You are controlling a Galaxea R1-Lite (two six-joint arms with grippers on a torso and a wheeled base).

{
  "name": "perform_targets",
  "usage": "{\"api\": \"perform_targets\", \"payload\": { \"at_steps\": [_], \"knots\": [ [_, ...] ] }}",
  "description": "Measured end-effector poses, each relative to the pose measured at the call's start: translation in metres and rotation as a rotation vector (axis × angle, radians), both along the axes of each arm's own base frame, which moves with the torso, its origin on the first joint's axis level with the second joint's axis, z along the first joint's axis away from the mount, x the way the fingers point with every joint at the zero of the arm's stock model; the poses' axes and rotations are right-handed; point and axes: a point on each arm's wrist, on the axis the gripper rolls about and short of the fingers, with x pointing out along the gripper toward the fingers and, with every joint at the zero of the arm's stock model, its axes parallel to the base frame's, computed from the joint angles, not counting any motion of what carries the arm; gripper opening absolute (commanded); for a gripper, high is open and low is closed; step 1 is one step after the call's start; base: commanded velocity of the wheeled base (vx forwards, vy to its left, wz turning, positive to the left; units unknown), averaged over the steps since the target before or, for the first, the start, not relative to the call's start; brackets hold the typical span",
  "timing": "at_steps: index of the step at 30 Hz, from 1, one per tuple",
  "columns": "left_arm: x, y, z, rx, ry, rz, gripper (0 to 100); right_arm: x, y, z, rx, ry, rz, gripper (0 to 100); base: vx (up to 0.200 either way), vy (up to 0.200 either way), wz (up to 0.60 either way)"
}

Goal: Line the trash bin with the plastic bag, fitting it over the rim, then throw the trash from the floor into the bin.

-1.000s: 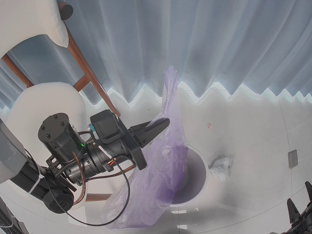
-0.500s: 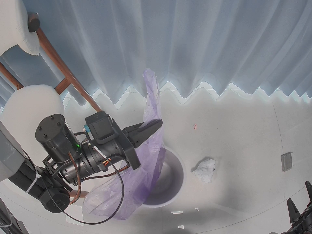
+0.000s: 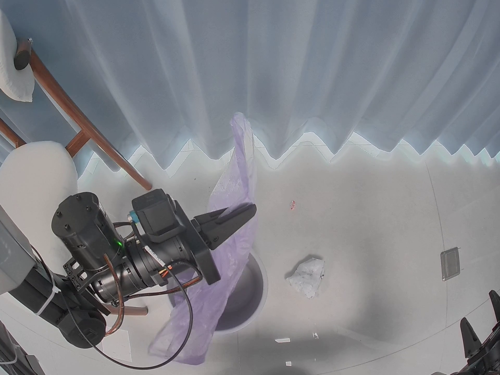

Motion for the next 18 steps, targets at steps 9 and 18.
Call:
{"api": "perform_targets", "payload": {
  "at_steps": [9, 18],
  "knots": [
    [-0.0023, 0.0032, -0.0065, 0.019, 0.023, 0.006, 0, 0.0000, 0.0000, 0.0000, 0.000, 0.000, 0.000, 100, 0.000, 0.000, 0.00],
    [-0.0011, 0.0022, -0.0071, 0.014, 0.025, 0.094, 0, 0.0000, 0.0000, 0.0000, 0.002, 0.000, -0.001, 100, 0.000, 0.000, 0.00]
  ]
}}
